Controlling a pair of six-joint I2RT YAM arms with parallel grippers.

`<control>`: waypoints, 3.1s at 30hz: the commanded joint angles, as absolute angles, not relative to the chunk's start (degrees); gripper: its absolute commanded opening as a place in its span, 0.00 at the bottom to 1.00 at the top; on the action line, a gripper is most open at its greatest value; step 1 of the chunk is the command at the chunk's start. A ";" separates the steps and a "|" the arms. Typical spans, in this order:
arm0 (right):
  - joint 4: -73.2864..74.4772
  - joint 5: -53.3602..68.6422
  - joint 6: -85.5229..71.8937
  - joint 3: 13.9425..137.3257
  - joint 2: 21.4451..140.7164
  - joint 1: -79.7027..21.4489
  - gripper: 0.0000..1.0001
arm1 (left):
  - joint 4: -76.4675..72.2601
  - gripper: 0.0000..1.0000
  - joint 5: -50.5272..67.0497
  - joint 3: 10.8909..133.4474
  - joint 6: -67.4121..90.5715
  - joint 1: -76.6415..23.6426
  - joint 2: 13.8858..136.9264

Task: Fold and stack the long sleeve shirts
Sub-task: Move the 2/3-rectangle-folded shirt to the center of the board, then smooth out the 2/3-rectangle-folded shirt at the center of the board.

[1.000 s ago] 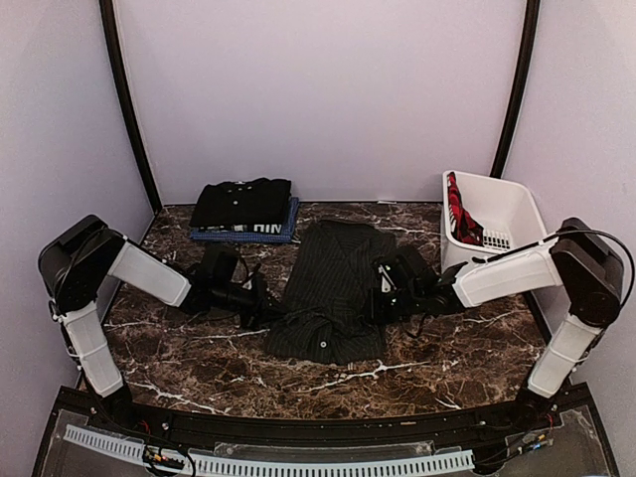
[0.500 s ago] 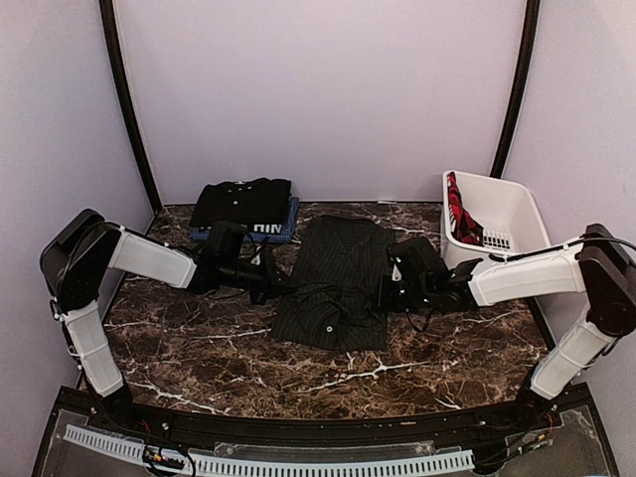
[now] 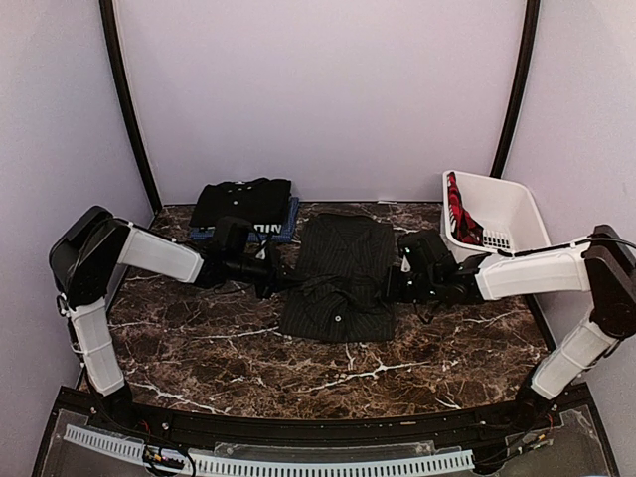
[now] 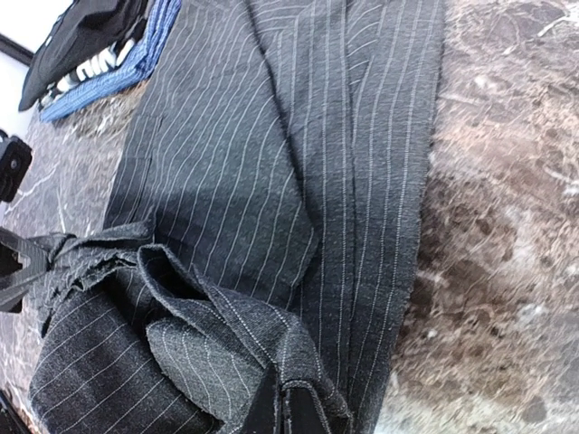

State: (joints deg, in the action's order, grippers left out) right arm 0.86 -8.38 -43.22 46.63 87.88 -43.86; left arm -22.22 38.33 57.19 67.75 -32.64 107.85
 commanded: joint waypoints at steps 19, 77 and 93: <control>-6.84 -1.54 -39.05 53.98 98.68 -36.14 0.00 | -23.59 0.00 35.35 63.28 67.77 -30.11 114.10; 7.03 13.63 -32.33 63.11 95.89 -27.75 0.97 | 4.20 0.36 27.78 78.93 31.91 -43.85 116.10; 13.93 6.58 -26.67 57.27 86.43 -31.96 0.91 | 11.71 0.37 13.22 108.92 34.58 -33.07 132.55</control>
State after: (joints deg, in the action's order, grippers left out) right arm 11.44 9.69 -29.10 58.57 87.94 -29.74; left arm 7.97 14.85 104.18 34.20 -34.98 130.39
